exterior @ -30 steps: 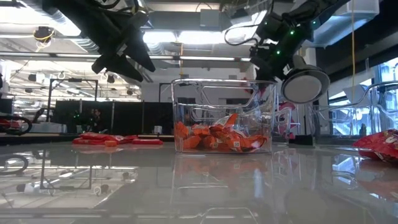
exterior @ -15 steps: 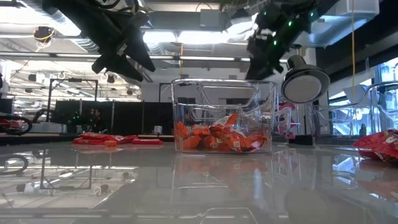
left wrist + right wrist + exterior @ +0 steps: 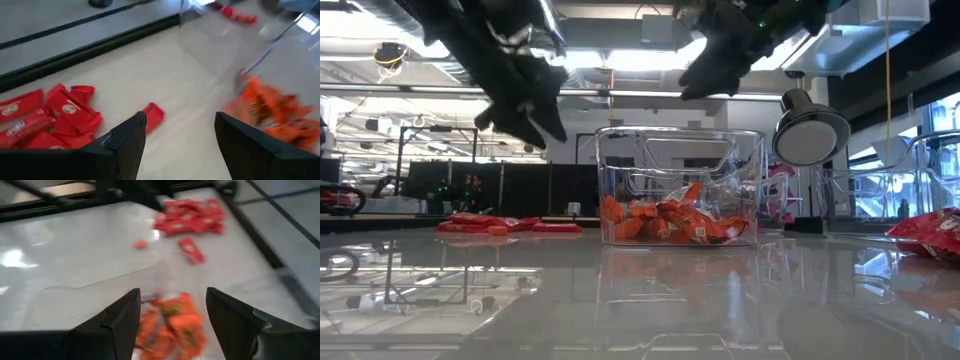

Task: Sort candy
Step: Put the red chocolate into the top transparent bin

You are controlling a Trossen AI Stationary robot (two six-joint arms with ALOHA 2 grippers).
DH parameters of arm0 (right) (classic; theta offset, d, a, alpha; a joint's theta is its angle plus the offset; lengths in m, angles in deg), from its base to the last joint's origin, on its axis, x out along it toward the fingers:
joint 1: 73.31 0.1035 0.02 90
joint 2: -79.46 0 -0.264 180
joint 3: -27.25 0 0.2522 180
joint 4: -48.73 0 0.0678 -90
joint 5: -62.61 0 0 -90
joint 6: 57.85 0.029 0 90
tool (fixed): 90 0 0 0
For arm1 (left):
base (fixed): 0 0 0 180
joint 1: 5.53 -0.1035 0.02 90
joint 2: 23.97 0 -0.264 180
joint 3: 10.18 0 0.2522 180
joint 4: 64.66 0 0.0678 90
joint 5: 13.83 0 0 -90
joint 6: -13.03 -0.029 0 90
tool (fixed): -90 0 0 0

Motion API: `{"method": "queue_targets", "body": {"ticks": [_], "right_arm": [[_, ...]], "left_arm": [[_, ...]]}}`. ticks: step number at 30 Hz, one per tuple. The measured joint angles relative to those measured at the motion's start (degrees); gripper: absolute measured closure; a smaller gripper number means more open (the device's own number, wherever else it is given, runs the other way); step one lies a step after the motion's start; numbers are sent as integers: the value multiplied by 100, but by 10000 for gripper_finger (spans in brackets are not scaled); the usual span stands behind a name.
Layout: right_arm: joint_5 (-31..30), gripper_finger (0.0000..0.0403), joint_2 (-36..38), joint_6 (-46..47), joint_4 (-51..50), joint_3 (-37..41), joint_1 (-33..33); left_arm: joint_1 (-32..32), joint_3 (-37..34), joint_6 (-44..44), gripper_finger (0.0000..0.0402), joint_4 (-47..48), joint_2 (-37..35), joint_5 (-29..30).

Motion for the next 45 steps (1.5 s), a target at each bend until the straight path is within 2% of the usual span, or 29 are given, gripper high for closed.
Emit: {"method": "queue_targets", "body": {"ticks": [5,9,14,18,23,29,38,41,45], "right_arm": [[-30,178,-169,-71,422,148,553],[-210,178,-357,-90,442,154,846],[-367,178,-560,-93,430,154,1031],[-367,178,-680,-80,438,154,1056],[-367,178,-759,-40,384,154,1056],[-367,178,-759,-38,368,154,1056],[-367,178,-759,-27,312,154,1056],[-367,178,-759,-25,282,154,1056],[-367,178,-759,-29,273,154,1056]], "left_arm": [[-962,12,-520,177,-39,604,-1215],[-1564,51,-1231,177,-107,1047,-1693],[-2073,53,-2166,177,-775,1521,-2430],[-2255,56,-3025,177,-991,1877,-2493],[-2316,56,-3596,177,-1056,2374,-2705],[-2297,75,-3716,177,-1102,2721,-2959],[-2287,69,-3694,179,-1075,2737,-3133],[-2248,67,-3662,200,-1072,2737,-3115],[-2186,64,-3631,250,-1068,2737,-3122]]}}
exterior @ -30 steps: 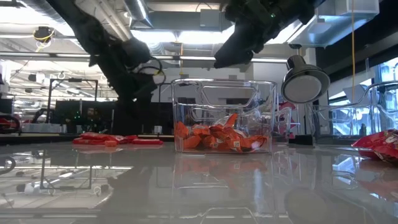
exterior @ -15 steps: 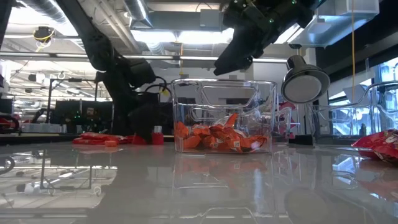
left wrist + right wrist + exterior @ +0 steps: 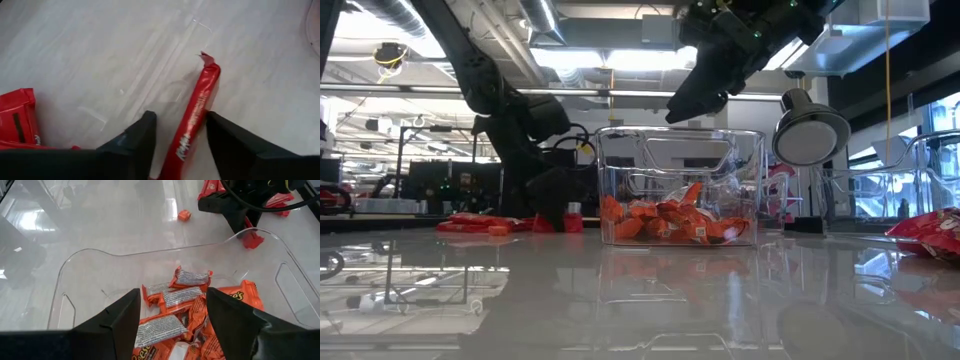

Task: Sort candy
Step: Put the red chocolate into the top transparent bin

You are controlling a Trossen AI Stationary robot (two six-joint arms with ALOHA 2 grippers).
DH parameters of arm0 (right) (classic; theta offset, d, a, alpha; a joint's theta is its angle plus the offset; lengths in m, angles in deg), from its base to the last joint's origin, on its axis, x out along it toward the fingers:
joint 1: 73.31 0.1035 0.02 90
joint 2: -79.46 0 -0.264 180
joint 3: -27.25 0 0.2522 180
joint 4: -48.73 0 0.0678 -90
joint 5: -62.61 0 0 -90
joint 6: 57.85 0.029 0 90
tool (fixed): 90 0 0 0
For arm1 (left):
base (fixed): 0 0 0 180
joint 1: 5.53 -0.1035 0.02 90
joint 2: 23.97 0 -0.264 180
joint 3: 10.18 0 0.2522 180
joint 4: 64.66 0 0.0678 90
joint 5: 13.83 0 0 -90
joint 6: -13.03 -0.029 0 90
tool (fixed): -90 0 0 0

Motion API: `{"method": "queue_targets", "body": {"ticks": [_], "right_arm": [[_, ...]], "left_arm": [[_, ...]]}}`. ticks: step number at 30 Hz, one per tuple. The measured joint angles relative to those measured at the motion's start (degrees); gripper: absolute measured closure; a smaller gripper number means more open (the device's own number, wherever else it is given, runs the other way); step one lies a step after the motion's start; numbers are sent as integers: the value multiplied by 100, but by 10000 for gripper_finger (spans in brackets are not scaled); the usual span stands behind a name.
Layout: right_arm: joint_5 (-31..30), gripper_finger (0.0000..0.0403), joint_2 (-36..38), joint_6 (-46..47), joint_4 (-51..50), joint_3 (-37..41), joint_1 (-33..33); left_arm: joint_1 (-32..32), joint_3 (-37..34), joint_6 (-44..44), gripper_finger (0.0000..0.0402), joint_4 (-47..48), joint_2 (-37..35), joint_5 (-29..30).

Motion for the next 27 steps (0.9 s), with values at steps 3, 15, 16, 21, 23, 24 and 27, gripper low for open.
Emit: {"method": "queue_targets", "body": {"ticks": [3,15,16,21,23,24,27], "right_arm": [[0,178,0,-18,-31,0,0],[-464,178,223,-40,239,-2,-9],[-487,178,216,-40,361,-2,-9],[-453,178,30,-40,1305,-9,-9],[-373,178,-55,-6,1746,-9,-9],[-307,178,-89,41,1910,-9,-9],[104,178,-140,244,2460,-5,-9]], "left_arm": [[46,0,190,294,5,-4,-2],[1065,-37,1142,372,196,-1835,-72],[1230,-36,1235,366,64,-2050,-74],[2180,-26,1443,348,-716,-2814,84],[2522,-22,1427,347,-1041,-2982,278],[2684,-22,1423,346,-1150,-3027,382],[3047,-20,1426,345,-1313,-3064,697]]}}
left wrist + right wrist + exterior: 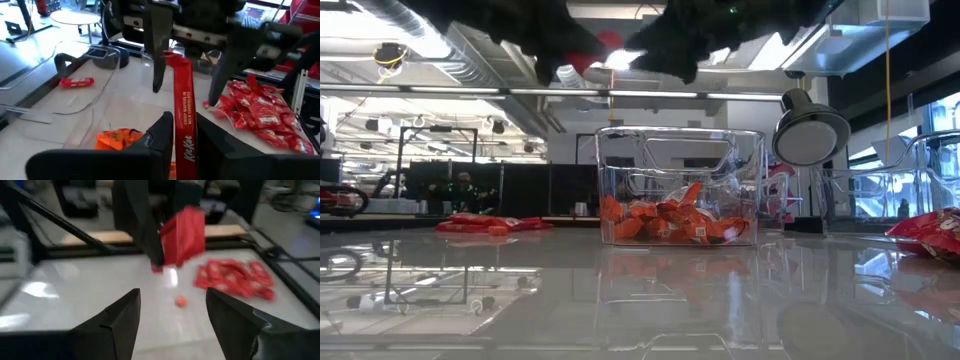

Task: Sort candy
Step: Put the red chocolate into the top transparent bin

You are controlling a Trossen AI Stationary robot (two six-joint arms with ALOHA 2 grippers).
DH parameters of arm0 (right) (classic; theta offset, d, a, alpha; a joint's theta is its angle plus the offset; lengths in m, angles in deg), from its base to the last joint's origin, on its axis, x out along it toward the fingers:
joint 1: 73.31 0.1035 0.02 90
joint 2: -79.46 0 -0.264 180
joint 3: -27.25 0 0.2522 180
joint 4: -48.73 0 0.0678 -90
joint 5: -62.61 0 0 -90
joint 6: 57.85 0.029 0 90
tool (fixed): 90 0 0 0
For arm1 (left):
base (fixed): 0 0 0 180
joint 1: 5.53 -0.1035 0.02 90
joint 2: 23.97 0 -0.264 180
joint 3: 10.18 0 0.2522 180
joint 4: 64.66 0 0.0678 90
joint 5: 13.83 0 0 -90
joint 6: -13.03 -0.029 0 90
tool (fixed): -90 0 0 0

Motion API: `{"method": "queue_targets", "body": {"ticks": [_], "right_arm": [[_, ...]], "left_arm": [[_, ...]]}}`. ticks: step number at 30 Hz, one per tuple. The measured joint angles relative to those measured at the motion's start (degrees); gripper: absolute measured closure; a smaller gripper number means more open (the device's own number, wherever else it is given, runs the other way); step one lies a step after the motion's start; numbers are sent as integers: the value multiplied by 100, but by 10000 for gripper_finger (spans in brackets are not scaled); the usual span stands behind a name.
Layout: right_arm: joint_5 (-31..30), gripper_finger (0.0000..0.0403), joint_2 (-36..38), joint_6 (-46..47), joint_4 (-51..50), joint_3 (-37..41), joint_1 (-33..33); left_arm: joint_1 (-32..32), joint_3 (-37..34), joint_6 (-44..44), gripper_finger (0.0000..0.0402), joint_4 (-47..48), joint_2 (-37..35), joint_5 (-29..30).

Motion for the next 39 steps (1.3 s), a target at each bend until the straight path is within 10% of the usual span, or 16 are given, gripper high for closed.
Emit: {"method": "queue_targets", "body": {"ticks": [16,25,39], "right_arm": [[1015,194,-434,820,1927,-2,9],[1033,223,-360,640,1409,0,4],[790,130,-701,-1215,-1471,-6,-61]], "left_arm": [[901,0,-143,344,-902,32,697],[896,2,373,344,-277,32,697],[894,4,926,273,418,32,697]]}}
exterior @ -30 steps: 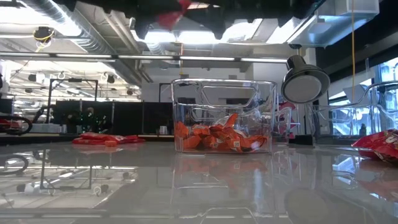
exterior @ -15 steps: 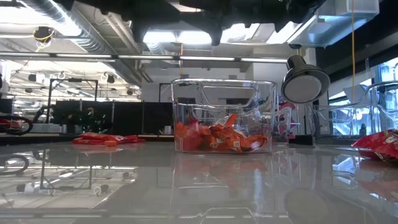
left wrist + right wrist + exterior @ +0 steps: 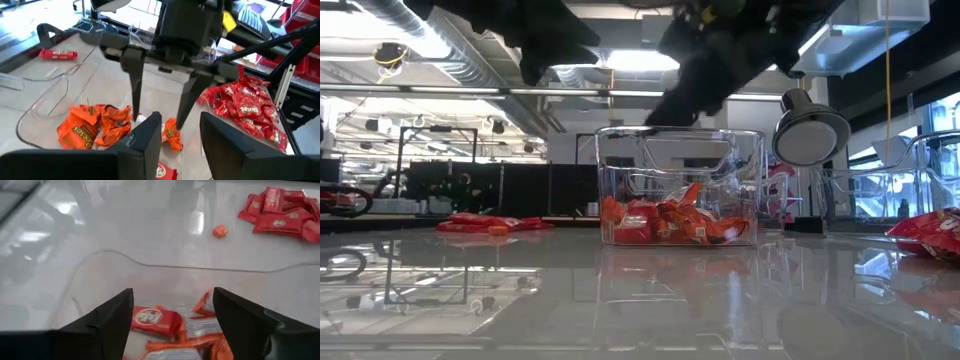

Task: Sort candy
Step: Put the red chocolate into the top transparent bin

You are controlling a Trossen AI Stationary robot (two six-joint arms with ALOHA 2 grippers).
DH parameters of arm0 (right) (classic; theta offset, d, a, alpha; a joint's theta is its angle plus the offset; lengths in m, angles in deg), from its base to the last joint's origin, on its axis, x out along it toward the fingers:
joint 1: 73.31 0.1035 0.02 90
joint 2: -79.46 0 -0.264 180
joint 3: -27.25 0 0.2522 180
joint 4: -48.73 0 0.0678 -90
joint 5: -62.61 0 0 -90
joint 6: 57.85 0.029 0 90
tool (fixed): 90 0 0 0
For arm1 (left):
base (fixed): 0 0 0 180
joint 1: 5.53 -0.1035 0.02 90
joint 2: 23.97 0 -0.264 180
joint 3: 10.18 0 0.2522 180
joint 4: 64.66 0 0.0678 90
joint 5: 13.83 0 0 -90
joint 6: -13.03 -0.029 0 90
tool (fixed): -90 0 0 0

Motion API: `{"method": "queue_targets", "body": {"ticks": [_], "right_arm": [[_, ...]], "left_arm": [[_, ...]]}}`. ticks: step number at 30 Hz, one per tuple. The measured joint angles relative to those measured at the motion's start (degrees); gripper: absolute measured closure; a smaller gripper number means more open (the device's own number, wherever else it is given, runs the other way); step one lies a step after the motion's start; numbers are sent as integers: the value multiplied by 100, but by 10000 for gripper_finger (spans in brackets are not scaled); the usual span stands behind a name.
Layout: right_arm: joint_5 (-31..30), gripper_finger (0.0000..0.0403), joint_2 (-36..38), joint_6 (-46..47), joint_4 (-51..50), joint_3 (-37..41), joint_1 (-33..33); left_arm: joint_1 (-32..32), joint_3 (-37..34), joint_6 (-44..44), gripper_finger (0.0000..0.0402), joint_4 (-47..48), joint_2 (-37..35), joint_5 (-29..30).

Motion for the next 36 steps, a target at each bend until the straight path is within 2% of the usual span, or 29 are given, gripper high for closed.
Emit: {"method": "queue_targets", "body": {"ticks": [4,10,18,25,36], "right_arm": [[-33,130,-479,-316,-34,-161,0],[-123,130,-1004,-910,-727,-737,87],[-342,142,-1763,-521,-776,-986,107],[-323,190,-1902,-496,-827,-1003,109],[-335,306,-1917,-410,-778,-988,109]], "left_arm": [[0,-94,139,265,116,0,0],[172,-345,677,269,264,4,-1],[223,-521,1027,271,322,4,15],[223,-522,1029,271,315,4,20],[223,-522,1029,271,309,4,63]]}}
